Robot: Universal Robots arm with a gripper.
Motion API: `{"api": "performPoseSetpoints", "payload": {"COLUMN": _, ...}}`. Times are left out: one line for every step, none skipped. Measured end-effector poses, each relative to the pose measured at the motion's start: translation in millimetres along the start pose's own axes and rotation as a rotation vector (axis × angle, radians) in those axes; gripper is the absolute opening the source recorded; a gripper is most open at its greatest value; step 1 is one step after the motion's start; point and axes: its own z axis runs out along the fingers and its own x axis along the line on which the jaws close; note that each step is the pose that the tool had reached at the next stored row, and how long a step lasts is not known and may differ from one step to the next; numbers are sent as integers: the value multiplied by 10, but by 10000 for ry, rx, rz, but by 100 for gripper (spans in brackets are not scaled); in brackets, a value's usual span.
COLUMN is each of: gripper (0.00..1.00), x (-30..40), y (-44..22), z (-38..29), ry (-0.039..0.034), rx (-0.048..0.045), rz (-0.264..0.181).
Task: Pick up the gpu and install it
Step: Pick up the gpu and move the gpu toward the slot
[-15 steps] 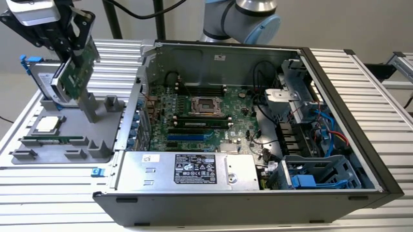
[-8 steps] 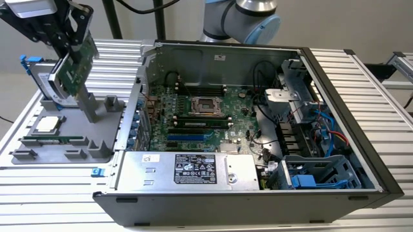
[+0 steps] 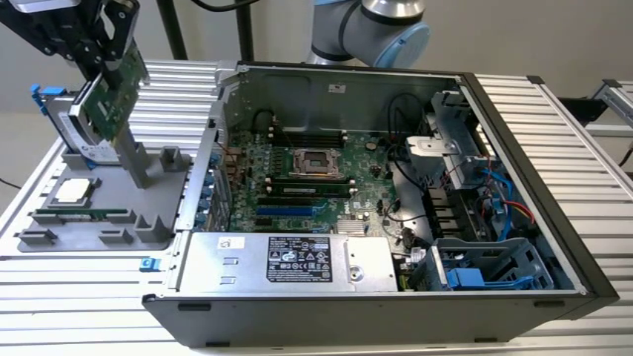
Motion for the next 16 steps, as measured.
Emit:
{"api": "performPoseSetpoints", "payload": {"gripper": 0, "x": 0, "y": 1, "z": -12, "ry": 0, "rx": 0, "rz": 0}}
{"api": "performPoseSetpoints", "payload": {"gripper": 0, "x": -1, "y": 1, "z": -22, "ry": -2, "rx": -1, "rz": -1}}
{"api": "performPoseSetpoints", "payload": {"gripper": 0, "x": -1, "y": 2, "z": -32, "ry": -1, "rx": -1, "rz": 0}}
{"api": "performPoseSetpoints", "payload": {"gripper": 0, "x": -1, "y": 2, "z": -40, "ry": -1, "rx": 0, "rz": 0}}
{"api": "performPoseSetpoints", "payload": {"gripper": 0, "x": -1, "y": 2, "z": -42, "ry": -1, "rx": -1, "rz": 0}}
{"api": "performPoseSetpoints", "payload": {"gripper": 0, "x": -1, "y": 2, "z": -42, "ry": -1, "rx": -1, "rz": 0}}
{"api": "performPoseSetpoints", "payload": {"gripper": 0, "x": -1, "y": 2, "z": -43, "ry": -1, "rx": -1, "rz": 0}}
{"api": "performPoseSetpoints", "payload": {"gripper": 0, "x": -1, "y": 2, "z": -44, "ry": 0, "rx": 0, "rz": 0}}
{"api": "performPoseSetpoints", "payload": {"gripper": 0, "x": -1, "y": 2, "z": -44, "ry": 0, "rx": 0, "rz": 0}}
{"api": "performPoseSetpoints", "payload": {"gripper": 0, "x": -1, "y": 2, "z": -44, "ry": 0, "rx": 0, "rz": 0}}
{"api": "performPoseSetpoints", "payload": {"gripper": 0, "x": -1, "y": 2, "z": -44, "ry": -1, "rx": 0, "rz": 0}}
{"api": "performPoseSetpoints", "payload": {"gripper": 0, "x": -1, "y": 2, "z": -44, "ry": -1, "rx": 0, "rz": 0}}
{"api": "performPoseSetpoints", "payload": {"gripper": 0, "x": -1, "y": 2, "z": -45, "ry": -1, "rx": 0, "rz": -1}}
{"api": "performPoseSetpoints", "payload": {"gripper": 0, "x": -1, "y": 2, "z": -45, "ry": -1, "rx": 0, "rz": 0}}
{"api": "performPoseSetpoints", "payload": {"gripper": 0, "x": -2, "y": 2, "z": -46, "ry": 1, "rx": 1, "rz": -1}}
{"api": "performPoseSetpoints", "payload": {"gripper": 0, "x": -7, "y": 3, "z": -47, "ry": 3, "rx": 2, "rz": -1}}
